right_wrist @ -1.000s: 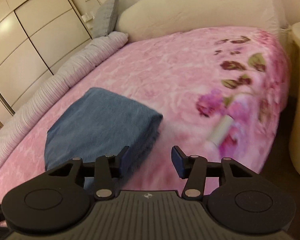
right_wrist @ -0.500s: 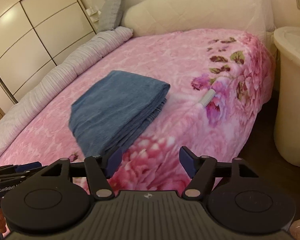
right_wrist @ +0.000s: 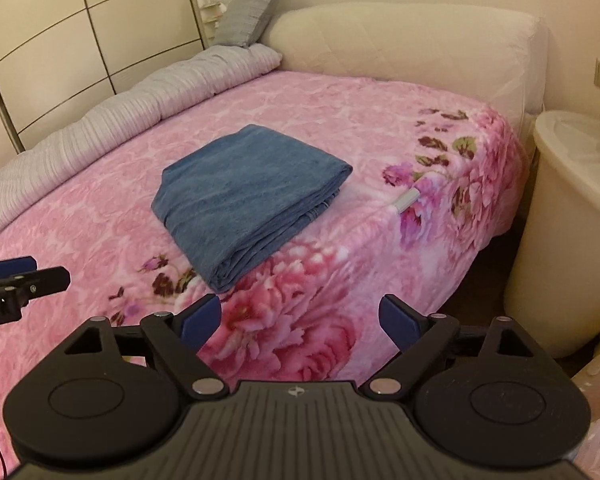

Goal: Fold clothes
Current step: 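Release the jeans and pull both grippers back from the bundle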

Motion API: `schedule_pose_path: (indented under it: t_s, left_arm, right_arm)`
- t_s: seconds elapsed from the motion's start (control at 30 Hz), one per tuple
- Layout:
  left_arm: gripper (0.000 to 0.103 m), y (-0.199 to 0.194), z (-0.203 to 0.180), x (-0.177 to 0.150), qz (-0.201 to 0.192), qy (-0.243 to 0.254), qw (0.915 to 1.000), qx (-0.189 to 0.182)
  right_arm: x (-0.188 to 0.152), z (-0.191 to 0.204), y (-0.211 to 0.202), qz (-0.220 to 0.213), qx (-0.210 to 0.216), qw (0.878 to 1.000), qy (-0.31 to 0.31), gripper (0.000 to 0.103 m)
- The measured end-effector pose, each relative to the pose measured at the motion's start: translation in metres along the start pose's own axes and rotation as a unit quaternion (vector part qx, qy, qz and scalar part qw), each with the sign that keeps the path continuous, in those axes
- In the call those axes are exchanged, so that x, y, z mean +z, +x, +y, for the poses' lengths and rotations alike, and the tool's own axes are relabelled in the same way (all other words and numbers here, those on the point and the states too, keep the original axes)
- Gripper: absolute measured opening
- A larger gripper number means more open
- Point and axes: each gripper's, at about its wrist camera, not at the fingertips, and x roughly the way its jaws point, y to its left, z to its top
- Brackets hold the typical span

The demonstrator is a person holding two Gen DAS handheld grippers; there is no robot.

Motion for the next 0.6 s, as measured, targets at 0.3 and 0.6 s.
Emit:
schedule_pose_path:
  t_s: [0.3, 0.6]
  left_arm:
    - [0.070, -0.042, -0.004, -0.012, -0.040, -0.008, 0.9991, -0.012]
    - [0.070, -0.062, 0.006, -0.026, -0.065, -0.024, 0.9975, -0.015]
  right_arm:
    - [-0.003, 0.018, -0.029, -0.005, -0.039, 0.999, -0.028, 0.089]
    - [-0.016, 0.038, -0.045, -0.017, -0.056, 0.996, -0.061, 0.089]
